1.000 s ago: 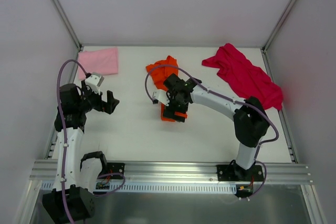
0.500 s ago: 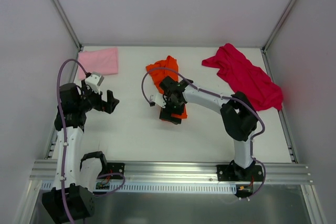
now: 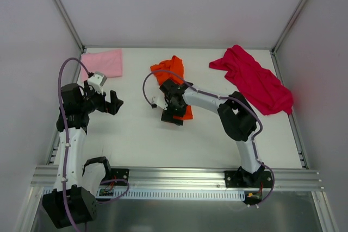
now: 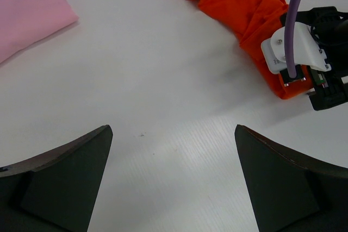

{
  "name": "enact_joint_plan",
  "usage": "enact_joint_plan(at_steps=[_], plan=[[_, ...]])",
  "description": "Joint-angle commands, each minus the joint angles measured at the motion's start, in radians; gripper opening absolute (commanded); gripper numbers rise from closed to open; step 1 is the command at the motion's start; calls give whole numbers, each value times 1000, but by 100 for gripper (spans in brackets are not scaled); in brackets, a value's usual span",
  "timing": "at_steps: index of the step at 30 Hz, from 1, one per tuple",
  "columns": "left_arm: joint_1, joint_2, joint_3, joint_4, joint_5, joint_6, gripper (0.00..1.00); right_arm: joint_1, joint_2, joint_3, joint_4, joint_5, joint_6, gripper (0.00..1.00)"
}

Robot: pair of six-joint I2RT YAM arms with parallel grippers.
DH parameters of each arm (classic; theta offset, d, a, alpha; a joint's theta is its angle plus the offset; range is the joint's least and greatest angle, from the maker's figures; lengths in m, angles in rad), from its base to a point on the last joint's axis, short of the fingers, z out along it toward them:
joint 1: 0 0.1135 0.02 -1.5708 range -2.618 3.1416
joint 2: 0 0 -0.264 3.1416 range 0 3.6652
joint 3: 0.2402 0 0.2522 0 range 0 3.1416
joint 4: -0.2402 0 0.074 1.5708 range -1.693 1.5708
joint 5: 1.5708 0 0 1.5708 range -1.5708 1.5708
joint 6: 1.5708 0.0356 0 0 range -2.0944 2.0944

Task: Fold and stack the t-shirts
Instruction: Grab one side of the 2/3 rectangular tshirt with right arm

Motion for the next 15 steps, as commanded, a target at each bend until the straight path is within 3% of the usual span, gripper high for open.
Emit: enact_joint_plan(at_steps=[1, 4, 6, 8, 9, 10, 11, 15], plan=[[10, 5, 39, 35, 43, -6, 99, 0, 47, 64, 71, 103, 11, 95], [10, 4, 38, 33, 46, -5, 99, -1, 66, 88, 74, 124, 11, 94], [10, 4, 42, 29, 46, -3, 99, -1, 70, 93, 80, 138, 12, 88], [10, -1, 47, 21, 47, -2, 99, -1, 76, 94, 79, 153, 9, 54], [10, -4, 49, 20, 47, -2, 99, 0, 75, 88, 87, 166, 12, 20], [10, -7, 49, 18, 52, -5, 99, -1, 72, 85, 90, 172, 14, 6], [10, -13, 49, 18, 53, -5, 99, -1, 67, 79, 96, 173, 16, 1], [10, -21, 50, 10, 55, -6, 99, -1, 15, 7, 111, 176, 0, 1]])
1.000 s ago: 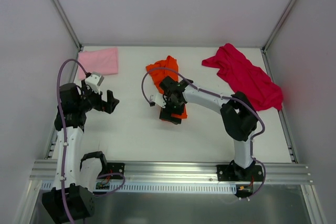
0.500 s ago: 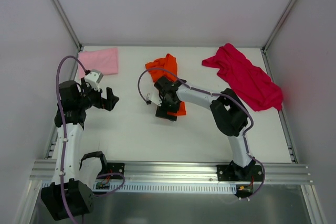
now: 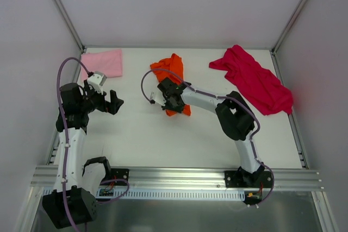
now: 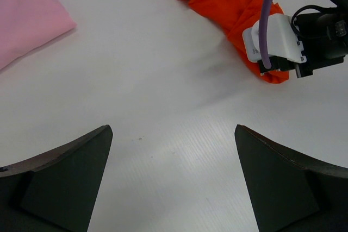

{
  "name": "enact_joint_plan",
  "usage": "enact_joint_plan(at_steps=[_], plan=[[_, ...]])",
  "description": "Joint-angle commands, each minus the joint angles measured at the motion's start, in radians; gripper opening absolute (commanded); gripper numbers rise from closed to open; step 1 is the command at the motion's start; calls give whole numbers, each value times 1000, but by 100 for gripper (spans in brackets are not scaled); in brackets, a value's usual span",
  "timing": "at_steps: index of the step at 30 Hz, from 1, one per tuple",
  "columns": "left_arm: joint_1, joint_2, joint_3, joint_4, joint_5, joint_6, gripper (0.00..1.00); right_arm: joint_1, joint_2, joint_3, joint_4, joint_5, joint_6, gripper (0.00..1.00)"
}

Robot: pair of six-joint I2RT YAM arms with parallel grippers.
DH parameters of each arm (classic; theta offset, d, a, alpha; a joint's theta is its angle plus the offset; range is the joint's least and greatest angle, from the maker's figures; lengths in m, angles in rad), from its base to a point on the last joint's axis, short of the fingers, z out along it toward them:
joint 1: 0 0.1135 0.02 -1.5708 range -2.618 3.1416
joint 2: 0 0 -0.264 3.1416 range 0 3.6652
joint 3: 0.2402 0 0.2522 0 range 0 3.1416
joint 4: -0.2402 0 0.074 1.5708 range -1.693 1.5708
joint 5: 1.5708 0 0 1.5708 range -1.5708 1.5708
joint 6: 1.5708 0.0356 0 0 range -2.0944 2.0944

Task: Fold and stack the t-shirts
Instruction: Grab one side of the 2/3 rectangular tshirt with right arm, then fold the long partially folded tshirt into a neat square

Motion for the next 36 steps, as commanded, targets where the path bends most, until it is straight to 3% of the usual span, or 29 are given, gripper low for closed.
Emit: enact_joint_plan(at_steps=[1, 9, 18, 25, 31, 36], plan=[[10, -22, 41, 7, 36, -4, 99, -4, -69, -61, 36, 31, -28, 1], [11, -38, 58, -12, 50, -14, 99, 19, -313, -236, -31, 0, -42, 1], [10, -49, 67, -41, 53, -9, 99, 157, -475, -267, -235, 8, -7, 1], [10, -78, 61, -58, 55, 2, 99, 182, -505, -305, -45, 271, -44, 1], [10, -76, 62, -87, 38, 23, 99, 99, -382, -201, 13, 296, -105, 1], [8, -73, 59, -95, 38, 42, 99, 56, -319, -194, 156, 351, -222, 1]])
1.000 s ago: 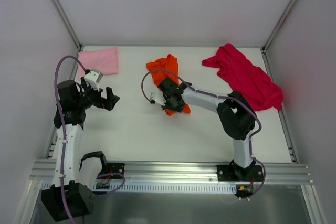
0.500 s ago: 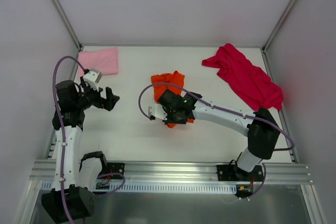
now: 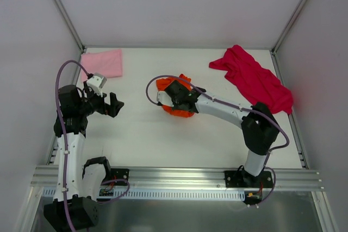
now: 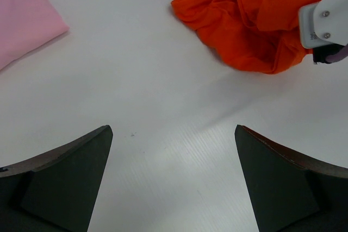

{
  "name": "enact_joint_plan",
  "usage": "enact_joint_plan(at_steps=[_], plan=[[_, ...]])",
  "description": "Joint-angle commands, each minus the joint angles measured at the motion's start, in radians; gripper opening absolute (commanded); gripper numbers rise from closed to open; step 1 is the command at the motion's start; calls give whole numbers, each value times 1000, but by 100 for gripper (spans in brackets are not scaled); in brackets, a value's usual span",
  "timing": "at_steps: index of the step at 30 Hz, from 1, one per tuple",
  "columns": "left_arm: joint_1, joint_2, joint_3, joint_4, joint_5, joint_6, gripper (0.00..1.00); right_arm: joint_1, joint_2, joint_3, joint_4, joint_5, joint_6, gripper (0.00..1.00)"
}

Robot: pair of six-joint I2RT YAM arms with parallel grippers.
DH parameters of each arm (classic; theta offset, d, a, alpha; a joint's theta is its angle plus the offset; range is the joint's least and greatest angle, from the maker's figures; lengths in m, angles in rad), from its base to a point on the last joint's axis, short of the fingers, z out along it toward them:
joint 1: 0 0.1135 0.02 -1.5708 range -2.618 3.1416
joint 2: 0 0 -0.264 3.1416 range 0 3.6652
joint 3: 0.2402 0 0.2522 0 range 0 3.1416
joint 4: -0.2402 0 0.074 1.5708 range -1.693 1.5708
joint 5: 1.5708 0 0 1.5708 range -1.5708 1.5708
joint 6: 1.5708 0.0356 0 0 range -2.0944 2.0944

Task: Fold and stack the t-shirts
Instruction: Fold the long partially folded tshirt into a neat square

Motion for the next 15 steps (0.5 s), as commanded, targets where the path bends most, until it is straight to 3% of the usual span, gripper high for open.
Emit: enact_joint_plan(at_steps=[1, 15], plan=[[10, 1, 30, -5, 20, 33, 99, -15, 34, 51, 135, 79, -107, 1], [10, 60, 16, 31, 29, 45, 99, -51, 176, 194, 282, 122, -252, 1]])
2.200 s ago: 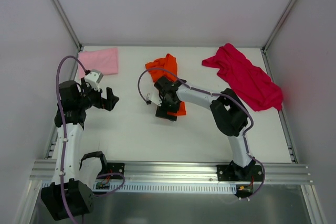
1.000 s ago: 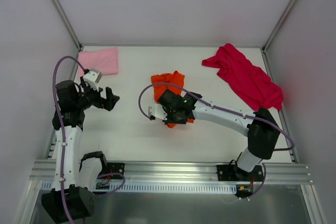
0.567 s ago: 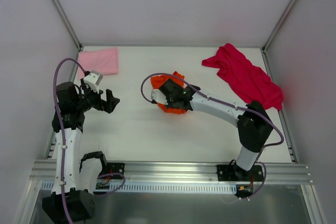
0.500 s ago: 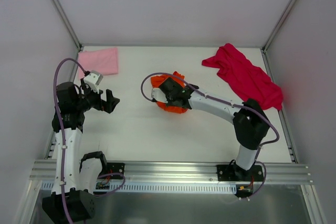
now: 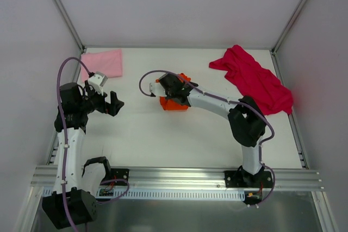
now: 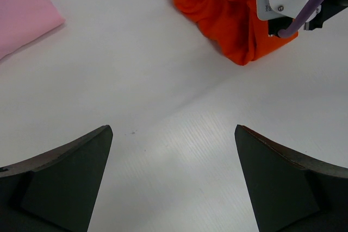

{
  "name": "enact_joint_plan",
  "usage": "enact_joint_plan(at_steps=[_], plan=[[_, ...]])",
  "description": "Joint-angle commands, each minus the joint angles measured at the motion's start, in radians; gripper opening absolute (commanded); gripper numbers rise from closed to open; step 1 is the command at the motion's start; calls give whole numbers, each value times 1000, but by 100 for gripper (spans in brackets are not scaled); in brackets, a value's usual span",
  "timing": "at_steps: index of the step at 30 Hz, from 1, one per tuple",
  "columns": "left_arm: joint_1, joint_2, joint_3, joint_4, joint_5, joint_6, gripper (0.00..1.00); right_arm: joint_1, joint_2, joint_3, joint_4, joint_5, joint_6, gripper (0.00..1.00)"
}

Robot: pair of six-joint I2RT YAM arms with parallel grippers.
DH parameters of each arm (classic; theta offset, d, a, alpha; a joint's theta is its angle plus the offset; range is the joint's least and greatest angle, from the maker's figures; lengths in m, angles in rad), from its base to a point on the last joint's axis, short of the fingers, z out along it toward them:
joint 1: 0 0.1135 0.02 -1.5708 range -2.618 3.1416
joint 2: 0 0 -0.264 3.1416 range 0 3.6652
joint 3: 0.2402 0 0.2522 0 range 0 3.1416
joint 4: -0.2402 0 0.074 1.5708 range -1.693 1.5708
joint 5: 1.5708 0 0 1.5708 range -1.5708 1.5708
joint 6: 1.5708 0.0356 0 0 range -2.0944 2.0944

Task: Fold and stack the t-shirts
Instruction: Fold the long partially folded tshirt into a neat square

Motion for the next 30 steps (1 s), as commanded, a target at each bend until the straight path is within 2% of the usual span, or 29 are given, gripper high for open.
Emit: enact_joint_plan(at_steps=[1, 9, 11, 12, 14, 15, 18, 26, 30], plan=[[10, 10, 8, 31, 28, 24, 99, -9, 5, 58, 97, 46, -60, 1], [10, 13, -9, 43, 23, 22, 99, -31, 84, 28, 265, 56, -160, 1], [10, 7, -18, 42, 17, 25, 99, -31, 91, 15, 272, 49, -168, 38], [10, 5, -19, 43, 11, 27, 99, -31, 91, 14, 273, 44, -163, 60], [10, 4, -26, 48, 5, 28, 99, -31, 91, 11, 273, 39, -154, 73], [10, 5, -27, 49, 5, 28, 99, -31, 83, 6, 282, 39, -150, 87], [10, 8, -27, 51, 10, 28, 99, -31, 56, -5, 285, 42, -140, 100], [10, 17, -29, 63, 22, 21, 99, -29, -87, -92, 353, 79, -139, 100], [10, 20, -22, 63, 25, 18, 99, -29, -181, -166, 482, 139, -156, 100]])
